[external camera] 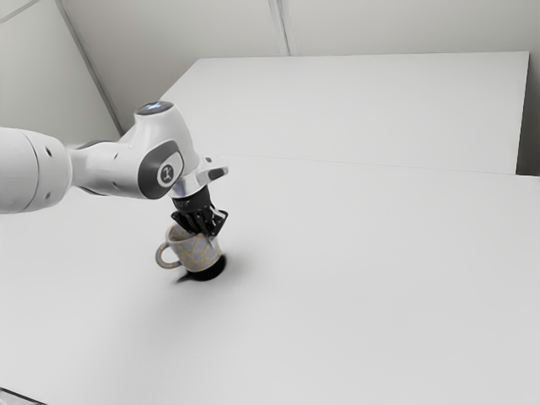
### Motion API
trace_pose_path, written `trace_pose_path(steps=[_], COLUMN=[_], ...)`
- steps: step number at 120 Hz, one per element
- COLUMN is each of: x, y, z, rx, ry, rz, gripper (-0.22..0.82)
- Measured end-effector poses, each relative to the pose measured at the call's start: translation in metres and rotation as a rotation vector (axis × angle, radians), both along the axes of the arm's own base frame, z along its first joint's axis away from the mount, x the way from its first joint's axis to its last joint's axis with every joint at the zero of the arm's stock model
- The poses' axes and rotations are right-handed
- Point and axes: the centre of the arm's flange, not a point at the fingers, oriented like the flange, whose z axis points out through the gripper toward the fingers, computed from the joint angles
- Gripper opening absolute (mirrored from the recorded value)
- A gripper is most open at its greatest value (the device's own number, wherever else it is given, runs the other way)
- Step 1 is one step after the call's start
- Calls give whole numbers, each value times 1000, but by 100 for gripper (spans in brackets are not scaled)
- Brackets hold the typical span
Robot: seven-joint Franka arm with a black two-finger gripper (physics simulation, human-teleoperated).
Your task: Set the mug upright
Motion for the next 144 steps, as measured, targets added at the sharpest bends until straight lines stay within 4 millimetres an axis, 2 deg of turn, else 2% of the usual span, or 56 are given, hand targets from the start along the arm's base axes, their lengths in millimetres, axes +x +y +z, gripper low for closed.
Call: trace_pose_path(steps=[64,84,98,119,144], x=[-5,-3,-2,-3,-9], y=[-13,-13,-13,-13,-14], z=[-35,-33,-29,-18,16], rx=[123,114,101,68,26], ry=[79,77,81,118,133], rz=[95,127,150,194,216], gripper=[-18,19,37,50,57])
